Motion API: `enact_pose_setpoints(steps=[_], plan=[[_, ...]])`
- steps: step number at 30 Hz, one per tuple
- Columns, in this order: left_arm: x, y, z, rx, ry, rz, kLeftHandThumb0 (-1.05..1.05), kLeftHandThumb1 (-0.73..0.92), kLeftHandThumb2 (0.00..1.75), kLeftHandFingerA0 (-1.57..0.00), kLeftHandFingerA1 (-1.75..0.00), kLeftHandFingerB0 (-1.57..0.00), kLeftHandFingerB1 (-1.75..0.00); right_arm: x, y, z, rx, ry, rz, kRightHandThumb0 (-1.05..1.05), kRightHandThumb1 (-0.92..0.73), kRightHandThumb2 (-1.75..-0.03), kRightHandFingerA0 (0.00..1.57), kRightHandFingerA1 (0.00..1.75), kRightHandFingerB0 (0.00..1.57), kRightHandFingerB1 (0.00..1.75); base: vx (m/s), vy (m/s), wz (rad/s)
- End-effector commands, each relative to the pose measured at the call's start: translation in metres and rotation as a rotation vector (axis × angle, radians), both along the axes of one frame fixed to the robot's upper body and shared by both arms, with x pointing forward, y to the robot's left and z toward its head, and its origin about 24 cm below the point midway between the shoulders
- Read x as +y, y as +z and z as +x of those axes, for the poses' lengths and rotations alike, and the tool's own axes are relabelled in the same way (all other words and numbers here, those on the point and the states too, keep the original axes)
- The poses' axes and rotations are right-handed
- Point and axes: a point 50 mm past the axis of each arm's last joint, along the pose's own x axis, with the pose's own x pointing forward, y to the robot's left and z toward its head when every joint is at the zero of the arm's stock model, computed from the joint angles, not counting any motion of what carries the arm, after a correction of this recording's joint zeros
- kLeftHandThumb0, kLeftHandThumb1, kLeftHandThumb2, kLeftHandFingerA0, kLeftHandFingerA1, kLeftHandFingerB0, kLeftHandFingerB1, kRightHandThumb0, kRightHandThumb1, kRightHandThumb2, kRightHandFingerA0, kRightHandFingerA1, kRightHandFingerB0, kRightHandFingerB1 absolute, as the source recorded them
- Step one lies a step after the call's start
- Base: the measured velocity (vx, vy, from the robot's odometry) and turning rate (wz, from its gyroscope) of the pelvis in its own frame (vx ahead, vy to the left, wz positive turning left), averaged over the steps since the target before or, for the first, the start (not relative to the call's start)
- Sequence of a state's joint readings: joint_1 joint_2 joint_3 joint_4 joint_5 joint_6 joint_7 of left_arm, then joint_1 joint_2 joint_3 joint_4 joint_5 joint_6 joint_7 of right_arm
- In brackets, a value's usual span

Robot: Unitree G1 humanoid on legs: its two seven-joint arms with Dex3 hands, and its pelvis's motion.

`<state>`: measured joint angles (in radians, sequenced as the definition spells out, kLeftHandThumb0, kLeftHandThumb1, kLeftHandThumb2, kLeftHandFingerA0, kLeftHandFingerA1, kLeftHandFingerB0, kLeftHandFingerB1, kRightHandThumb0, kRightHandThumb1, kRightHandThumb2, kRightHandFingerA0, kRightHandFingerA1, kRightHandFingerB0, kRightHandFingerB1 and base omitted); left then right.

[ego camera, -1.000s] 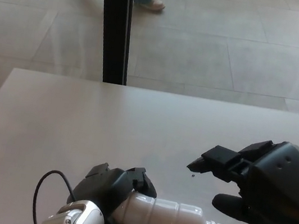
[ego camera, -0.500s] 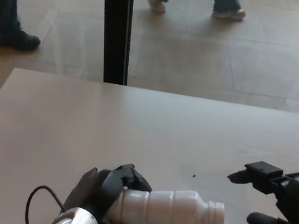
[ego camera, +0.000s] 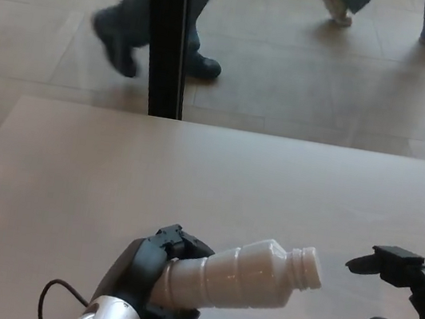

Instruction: The robot uses its left hand to to lift the bottle kept on the middle of the desk and tilts it towards its right hand. It then uses its right hand to rotate its cap to open it and places the bottle and cap back on the desk

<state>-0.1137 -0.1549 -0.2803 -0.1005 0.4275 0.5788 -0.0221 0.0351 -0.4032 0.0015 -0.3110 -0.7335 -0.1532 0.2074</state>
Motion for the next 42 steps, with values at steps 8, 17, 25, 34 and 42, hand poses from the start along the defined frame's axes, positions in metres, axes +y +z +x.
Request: enact_pose_setpoints(steps=[8, 17, 25, 34, 42], plan=[[0.007, -0.010, -0.005, 0.032, 0.006, 0.080, 0.15, 0.81, 1.17, -0.75, -1.75, -0.54, -1.48, 0.018, 0.017, 0.015, -0.023, -0.028, 0.026, -0.65, -0.63, -0.61, 0.88, 1.38, 0.31, 0.44, 0.00, 0.000, 0.00], [0.006, -0.009, -0.004, 0.023, 0.021, 0.056, 0.15, 0.88, 1.10, -0.93, -1.75, -0.62, -1.34, 0.037, 0.018, 0.021, -0.036, 0.004, 0.063, -0.64, -0.60, -0.60, 0.94, 1.38, 0.33, 0.46, 0.00, 0.000, 0.00], [0.007, -0.008, -0.002, 0.016, 0.031, 0.057, 0.14, 0.83, 1.13, -0.75, -1.75, -0.52, -1.48, 0.037, 0.005, 0.016, 0.031, 0.029, 0.010, -0.72, -0.49, -0.63, 0.90, 1.44, 0.26, 0.48, 0.00, 0.000, 0.00], [0.011, -0.008, 0.001, 0.016, 0.022, 0.080, 0.14, 0.85, 1.13, -0.95, -1.75, -0.60, -1.32, 0.031, -0.004, 0.011, 0.159, 0.037, -0.112, -0.69, -0.39, -0.83, 0.81, 1.29, 0.21, 0.50, 0.00, 0.000, 0.00], [0.009, -0.008, 0.000, 0.011, 0.021, 0.068, 0.15, 0.80, 1.17, -0.77, -1.75, -0.56, -1.49, 0.033, -0.002, 0.013, 0.116, 0.037, -0.024, -0.56, -0.55, -0.60, 0.92, 1.47, 0.42, 0.42, 0.00, 0.000, 0.00]])
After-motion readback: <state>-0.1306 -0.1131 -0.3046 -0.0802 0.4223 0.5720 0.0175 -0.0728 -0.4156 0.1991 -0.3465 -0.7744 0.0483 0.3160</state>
